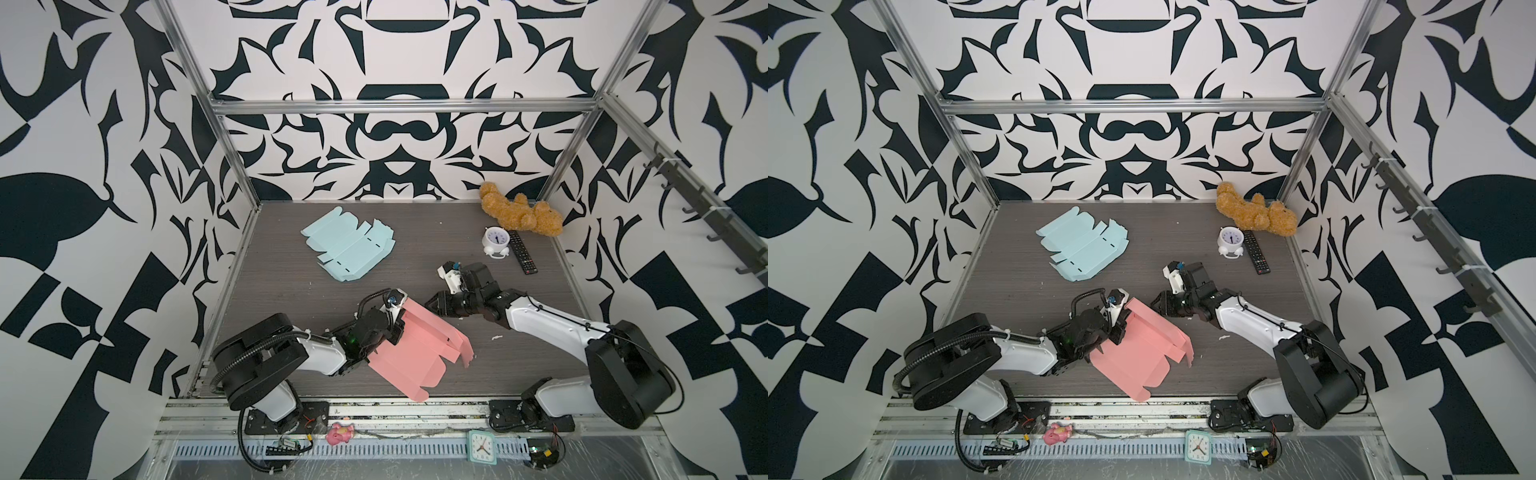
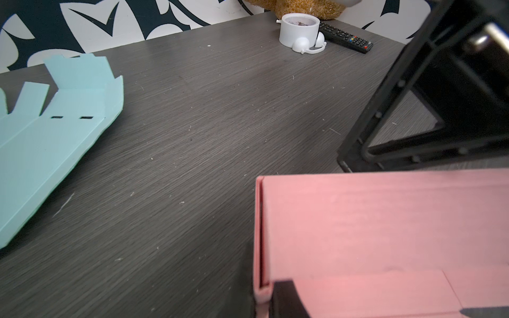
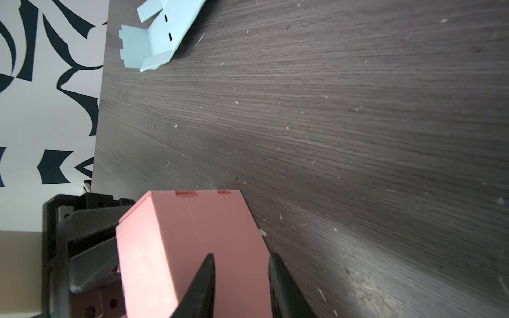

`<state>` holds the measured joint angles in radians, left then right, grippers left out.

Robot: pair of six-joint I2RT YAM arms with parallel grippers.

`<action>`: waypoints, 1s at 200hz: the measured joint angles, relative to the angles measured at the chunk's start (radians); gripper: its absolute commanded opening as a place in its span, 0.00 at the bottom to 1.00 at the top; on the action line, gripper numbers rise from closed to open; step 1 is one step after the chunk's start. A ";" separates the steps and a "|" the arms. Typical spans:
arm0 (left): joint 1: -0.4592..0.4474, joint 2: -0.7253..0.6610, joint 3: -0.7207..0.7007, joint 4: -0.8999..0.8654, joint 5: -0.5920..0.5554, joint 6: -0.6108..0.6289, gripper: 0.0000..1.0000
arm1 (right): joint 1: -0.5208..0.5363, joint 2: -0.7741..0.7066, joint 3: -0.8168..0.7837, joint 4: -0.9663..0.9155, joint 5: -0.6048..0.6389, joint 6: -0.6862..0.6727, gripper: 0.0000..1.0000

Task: Assemble paper box
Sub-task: First fold the bottom flaps of a flat cardboard box at the center of the table, then fold the bottom flaps of a flat cardboard box at the center of the table.

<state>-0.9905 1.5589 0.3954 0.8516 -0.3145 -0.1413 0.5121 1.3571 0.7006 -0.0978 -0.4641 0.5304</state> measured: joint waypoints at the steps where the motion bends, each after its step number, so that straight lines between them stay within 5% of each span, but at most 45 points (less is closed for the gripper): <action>1: 0.000 -0.001 0.000 0.000 0.000 0.000 0.11 | 0.000 -0.002 0.001 -0.003 0.002 -0.001 0.35; 71: 0.038 -0.077 0.027 -0.127 -0.069 -0.096 0.10 | 0.001 -0.280 0.218 -0.306 0.207 -0.141 0.34; 94: 0.065 -0.108 0.049 -0.202 -0.086 -0.152 0.10 | 0.013 -0.339 0.254 -0.372 0.266 -0.177 0.22; 111: 0.080 -0.131 0.060 -0.253 -0.093 -0.190 0.10 | 0.046 -0.358 0.256 -0.420 0.307 -0.203 0.11; 155: 0.088 -0.152 0.130 -0.418 -0.125 -0.280 0.09 | 0.190 -0.361 0.275 -0.528 0.431 -0.235 0.02; 200: 0.093 -0.220 0.142 -0.568 -0.134 -0.362 0.09 | 0.319 -0.331 0.319 -0.571 0.561 -0.246 0.00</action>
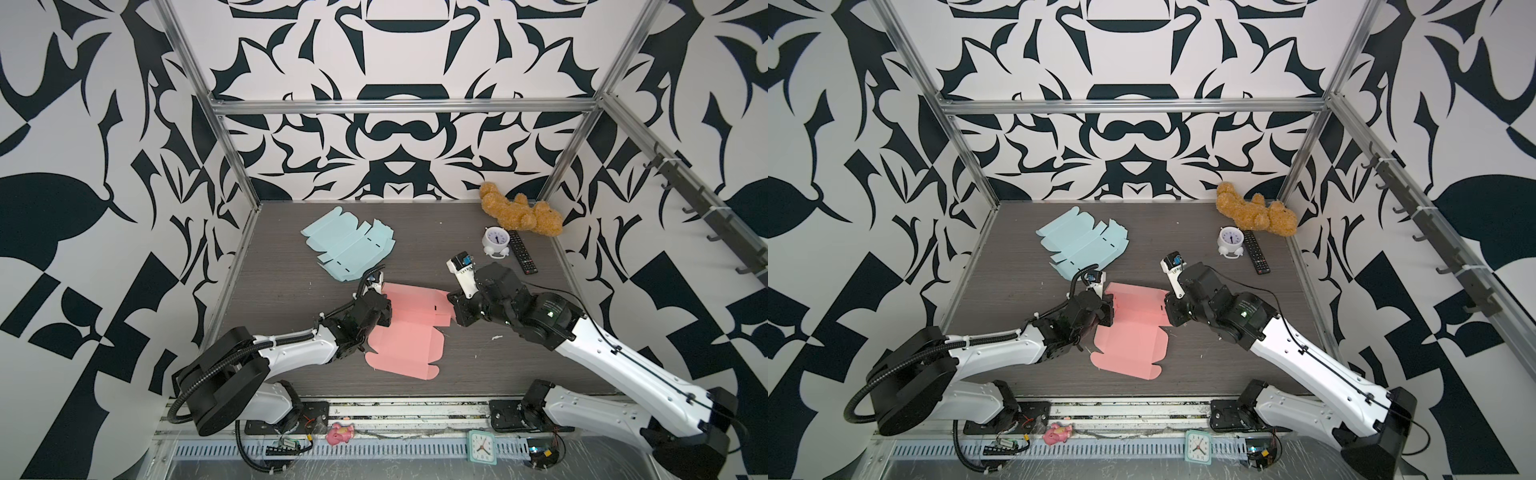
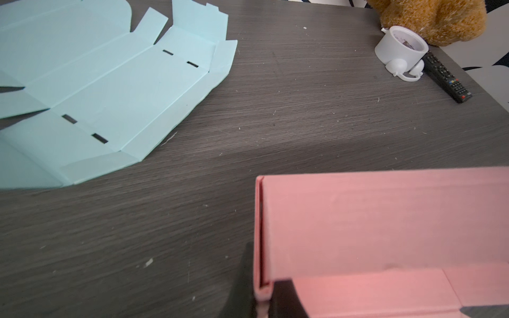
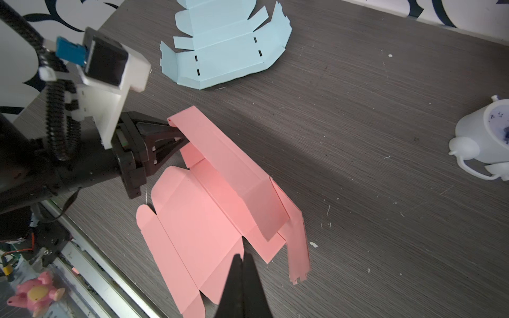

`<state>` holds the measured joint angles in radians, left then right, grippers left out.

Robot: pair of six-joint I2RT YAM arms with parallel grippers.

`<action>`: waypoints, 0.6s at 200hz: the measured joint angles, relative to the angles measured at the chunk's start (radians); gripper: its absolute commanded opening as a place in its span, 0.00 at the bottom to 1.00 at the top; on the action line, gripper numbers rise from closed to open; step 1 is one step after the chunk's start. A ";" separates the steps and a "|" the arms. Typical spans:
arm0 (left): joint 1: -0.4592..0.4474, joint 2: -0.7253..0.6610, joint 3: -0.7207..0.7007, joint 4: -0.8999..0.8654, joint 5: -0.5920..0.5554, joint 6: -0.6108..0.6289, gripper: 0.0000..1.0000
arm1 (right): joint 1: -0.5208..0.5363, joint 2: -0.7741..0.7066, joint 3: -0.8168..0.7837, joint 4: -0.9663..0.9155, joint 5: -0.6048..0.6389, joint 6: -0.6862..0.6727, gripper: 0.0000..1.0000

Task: Assemble paper box
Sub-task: Fold the bottom flaps of a flat cardboard box at the center of the table.

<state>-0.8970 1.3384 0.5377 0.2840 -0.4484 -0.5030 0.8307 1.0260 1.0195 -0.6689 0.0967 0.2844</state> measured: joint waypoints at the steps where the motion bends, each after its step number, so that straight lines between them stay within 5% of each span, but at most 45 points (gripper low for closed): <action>1: 0.000 -0.003 0.000 -0.004 0.000 -0.002 0.08 | 0.002 0.002 0.000 -0.001 0.002 0.000 0.00; 120: 0.005 -0.111 0.006 -0.144 0.024 -0.090 0.07 | 0.090 0.148 0.036 -0.029 0.226 -0.010 0.00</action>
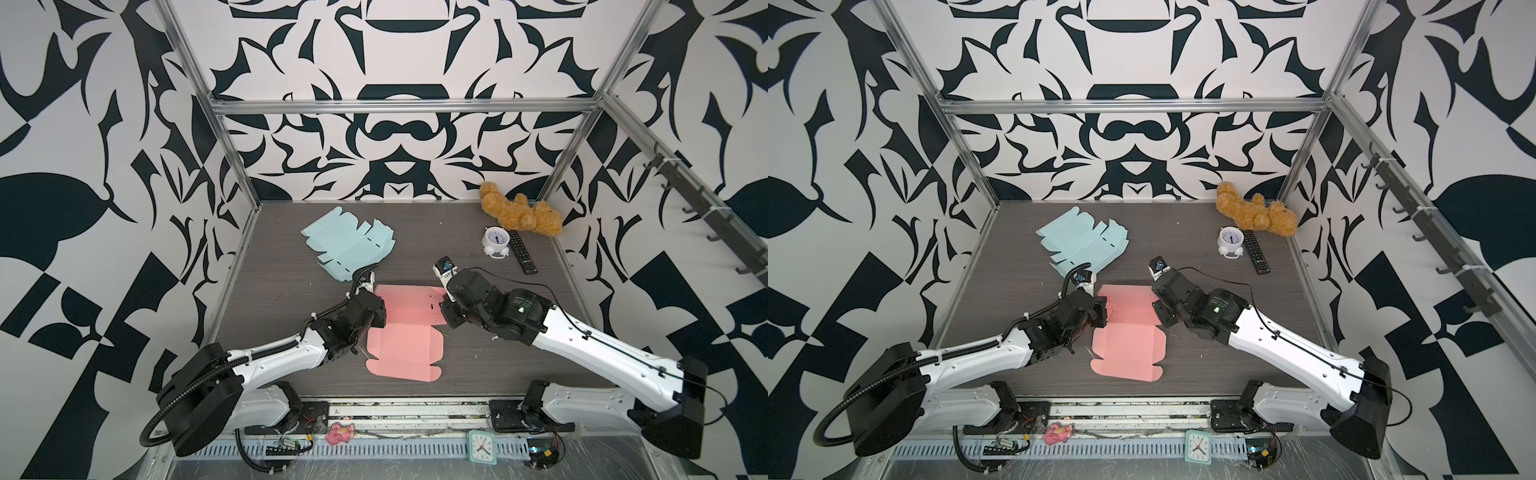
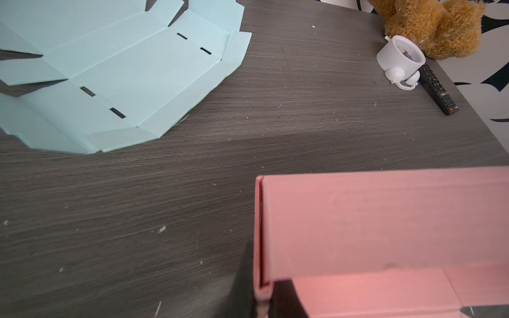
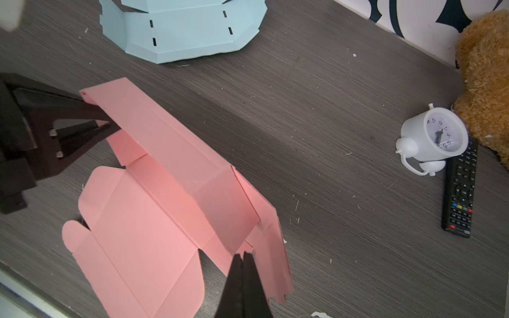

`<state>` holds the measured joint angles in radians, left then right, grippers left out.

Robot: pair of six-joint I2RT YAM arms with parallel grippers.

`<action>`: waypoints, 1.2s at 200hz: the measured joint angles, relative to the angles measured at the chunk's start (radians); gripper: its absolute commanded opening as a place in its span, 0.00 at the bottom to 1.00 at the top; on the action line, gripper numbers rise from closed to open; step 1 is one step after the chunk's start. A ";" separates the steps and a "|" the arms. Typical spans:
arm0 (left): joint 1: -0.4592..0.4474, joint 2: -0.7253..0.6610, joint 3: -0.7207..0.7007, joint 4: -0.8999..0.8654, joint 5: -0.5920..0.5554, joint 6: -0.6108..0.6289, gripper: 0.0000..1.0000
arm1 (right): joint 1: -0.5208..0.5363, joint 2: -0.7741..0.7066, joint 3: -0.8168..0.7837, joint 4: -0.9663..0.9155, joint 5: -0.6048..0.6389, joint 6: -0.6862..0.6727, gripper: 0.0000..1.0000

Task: Assemble paper box
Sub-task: Fold the bottom flaps of a flat cardboard box at the center of the table.

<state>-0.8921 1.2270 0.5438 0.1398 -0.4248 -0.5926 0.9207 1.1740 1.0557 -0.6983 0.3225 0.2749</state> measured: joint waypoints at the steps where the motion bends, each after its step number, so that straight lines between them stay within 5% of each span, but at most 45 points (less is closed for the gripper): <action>1: 0.000 -0.001 0.000 0.000 0.000 0.000 0.07 | 0.000 0.001 0.000 0.000 0.000 0.000 0.00; 240: 0.001 -0.076 0.000 -0.010 0.028 -0.013 0.07 | 0.057 0.126 0.006 0.175 -0.087 -0.012 0.00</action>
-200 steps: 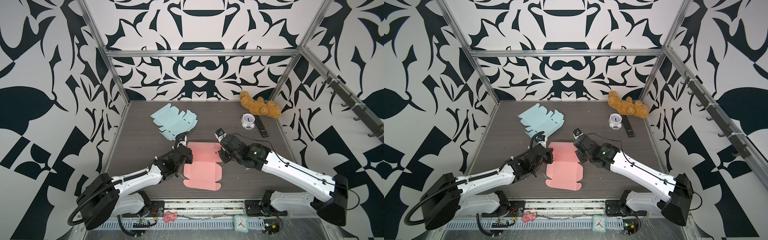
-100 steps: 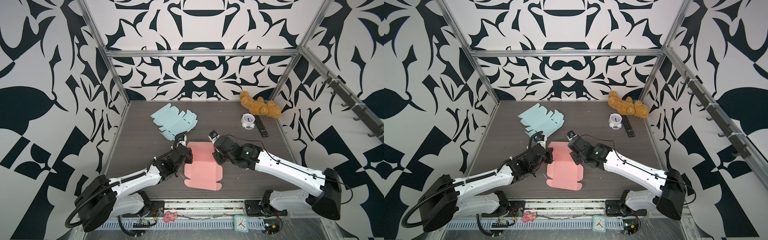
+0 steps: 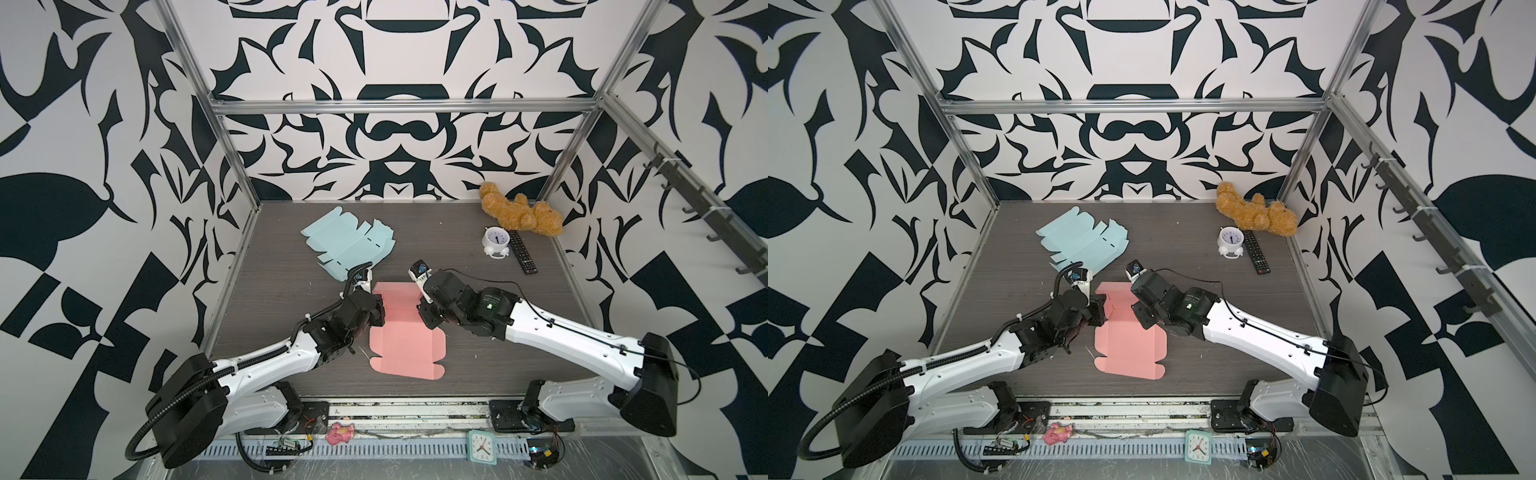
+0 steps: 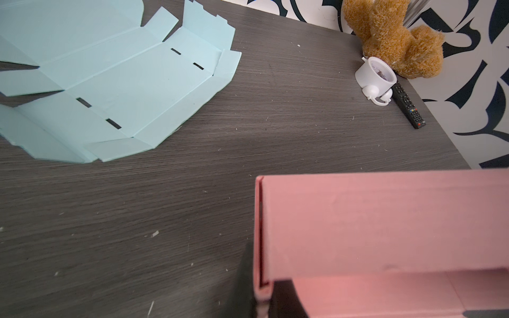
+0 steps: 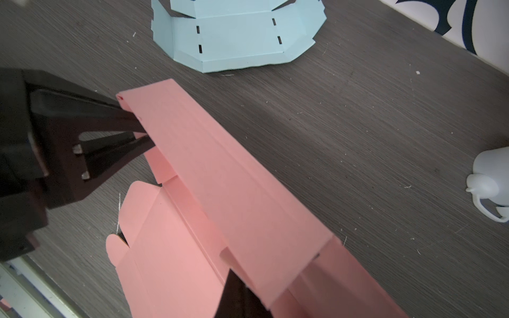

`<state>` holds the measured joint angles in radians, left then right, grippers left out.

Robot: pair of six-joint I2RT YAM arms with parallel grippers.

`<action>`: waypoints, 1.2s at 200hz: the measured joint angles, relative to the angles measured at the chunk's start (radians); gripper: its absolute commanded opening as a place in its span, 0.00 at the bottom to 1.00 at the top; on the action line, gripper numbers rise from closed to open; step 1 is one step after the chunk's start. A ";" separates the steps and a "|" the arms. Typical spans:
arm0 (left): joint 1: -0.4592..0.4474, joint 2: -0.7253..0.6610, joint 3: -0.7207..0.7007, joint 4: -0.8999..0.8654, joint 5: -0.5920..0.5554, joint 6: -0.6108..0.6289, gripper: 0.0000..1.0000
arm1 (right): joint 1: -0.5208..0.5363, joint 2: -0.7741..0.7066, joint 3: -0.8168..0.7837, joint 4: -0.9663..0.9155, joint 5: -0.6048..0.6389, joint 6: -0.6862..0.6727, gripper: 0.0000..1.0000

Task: Assemble paper box
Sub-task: Fold the bottom flaps of a flat cardboard box at the center of the table.

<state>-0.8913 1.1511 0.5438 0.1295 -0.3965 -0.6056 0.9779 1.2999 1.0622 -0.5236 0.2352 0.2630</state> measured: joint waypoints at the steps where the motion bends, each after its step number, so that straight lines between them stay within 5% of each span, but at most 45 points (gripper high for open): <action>1: 0.000 0.000 0.000 0.000 0.000 0.000 0.07 | 0.000 0.000 0.000 0.001 0.000 0.000 0.00; 93: 0.051 -0.014 -0.016 0.003 0.021 -0.009 0.05 | 0.000 -0.144 -0.111 0.066 -0.060 0.030 0.00; 165: 0.163 -0.015 -0.022 0.007 0.137 -0.014 0.04 | 0.002 -0.477 -0.344 0.118 -0.066 0.137 0.00; 240: 0.204 -0.062 -0.022 0.009 0.234 -0.067 0.04 | 0.002 -0.509 -0.480 0.217 -0.028 0.229 0.00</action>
<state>-0.6868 1.0893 0.5220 0.1383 -0.1623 -0.6727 0.9798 0.7910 0.5819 -0.3065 0.2073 0.4923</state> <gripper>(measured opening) 0.096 0.044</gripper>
